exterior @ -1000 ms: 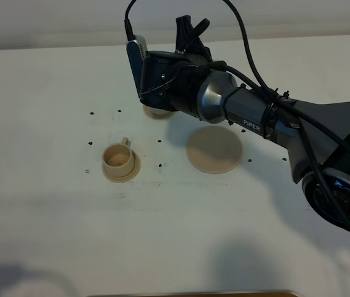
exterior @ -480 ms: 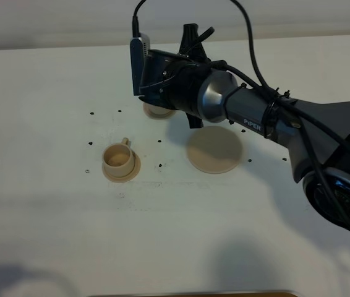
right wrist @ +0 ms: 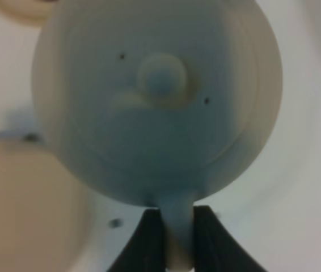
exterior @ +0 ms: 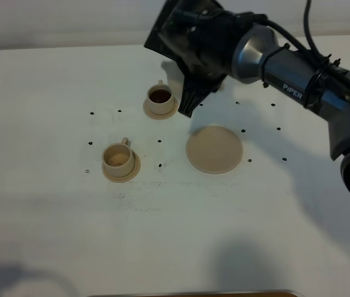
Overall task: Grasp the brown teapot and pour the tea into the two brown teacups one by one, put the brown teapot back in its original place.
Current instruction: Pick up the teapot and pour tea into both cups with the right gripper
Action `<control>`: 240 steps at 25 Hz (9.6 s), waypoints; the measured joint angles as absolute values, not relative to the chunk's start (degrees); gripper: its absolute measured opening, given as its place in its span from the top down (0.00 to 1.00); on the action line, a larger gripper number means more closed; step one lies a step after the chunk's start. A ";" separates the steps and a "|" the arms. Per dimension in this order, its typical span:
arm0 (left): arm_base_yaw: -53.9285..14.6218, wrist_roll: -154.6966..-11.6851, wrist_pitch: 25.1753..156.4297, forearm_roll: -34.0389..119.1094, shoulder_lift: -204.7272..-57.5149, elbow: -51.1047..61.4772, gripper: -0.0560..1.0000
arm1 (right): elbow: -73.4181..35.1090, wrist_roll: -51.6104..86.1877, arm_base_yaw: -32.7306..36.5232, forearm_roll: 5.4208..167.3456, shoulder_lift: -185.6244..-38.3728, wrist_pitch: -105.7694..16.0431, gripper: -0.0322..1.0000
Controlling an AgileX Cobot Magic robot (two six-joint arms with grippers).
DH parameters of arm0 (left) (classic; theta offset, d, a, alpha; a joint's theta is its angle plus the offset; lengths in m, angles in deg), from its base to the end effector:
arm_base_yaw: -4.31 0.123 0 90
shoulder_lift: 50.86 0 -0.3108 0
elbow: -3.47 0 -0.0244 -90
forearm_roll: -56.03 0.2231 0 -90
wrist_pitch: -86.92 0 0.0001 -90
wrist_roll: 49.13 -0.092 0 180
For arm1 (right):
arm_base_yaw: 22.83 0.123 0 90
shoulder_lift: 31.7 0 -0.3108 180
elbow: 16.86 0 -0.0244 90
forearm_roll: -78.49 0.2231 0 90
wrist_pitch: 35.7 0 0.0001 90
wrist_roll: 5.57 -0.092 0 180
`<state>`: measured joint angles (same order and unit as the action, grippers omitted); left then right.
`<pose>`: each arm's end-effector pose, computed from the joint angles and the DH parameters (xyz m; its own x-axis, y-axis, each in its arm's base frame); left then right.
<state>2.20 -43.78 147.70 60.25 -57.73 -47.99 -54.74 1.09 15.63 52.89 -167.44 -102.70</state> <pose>-0.0510 0.0078 0.2534 -0.4832 -0.0395 -0.8746 -0.0472 0.9987 -0.0190 0.3924 0.2649 0.2530 -0.5720 -0.8020 -0.1720 -0.6781 0.5803 -0.4510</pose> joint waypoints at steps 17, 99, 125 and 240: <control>2.20 -43.78 147.70 60.25 -57.73 -47.99 0.65 | -54.66 0.67 11.36 63.09 -170.28 -101.33 0.85; 2.20 -43.76 147.70 60.09 -57.73 -47.99 0.65 | -25.97 -12.09 33.99 34.34 -157.39 -89.33 0.85; 2.20 -43.76 147.70 60.09 -57.73 -47.99 0.65 | -25.97 -14.13 35.50 23.82 -161.09 -88.20 0.85; 2.20 -43.77 147.70 60.09 -57.73 -47.99 0.65 | -25.81 -5.14 39.58 1.83 -164.80 -95.31 0.85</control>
